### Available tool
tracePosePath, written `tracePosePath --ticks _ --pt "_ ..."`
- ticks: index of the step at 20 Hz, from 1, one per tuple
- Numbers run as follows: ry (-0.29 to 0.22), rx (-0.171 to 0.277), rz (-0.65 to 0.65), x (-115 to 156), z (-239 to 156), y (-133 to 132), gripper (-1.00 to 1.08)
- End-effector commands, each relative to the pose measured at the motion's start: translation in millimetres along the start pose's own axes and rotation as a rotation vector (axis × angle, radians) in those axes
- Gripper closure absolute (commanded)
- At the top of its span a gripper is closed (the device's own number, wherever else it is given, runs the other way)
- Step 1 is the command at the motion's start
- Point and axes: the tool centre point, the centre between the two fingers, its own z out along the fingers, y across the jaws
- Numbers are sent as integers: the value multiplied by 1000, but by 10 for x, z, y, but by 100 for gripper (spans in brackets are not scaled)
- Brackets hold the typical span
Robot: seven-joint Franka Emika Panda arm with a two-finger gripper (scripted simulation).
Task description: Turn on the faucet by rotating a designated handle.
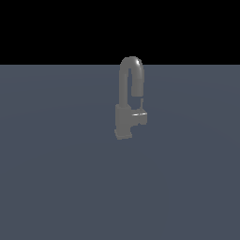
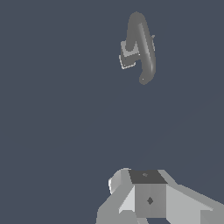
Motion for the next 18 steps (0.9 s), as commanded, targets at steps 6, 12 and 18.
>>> tracePosePath --ticks 6,12,18 --pt "-96 76 79 412 36 22 108" --pt "-177 141 145 754 97 63 108" --pt "-260 208 212 1093 190 122 108"
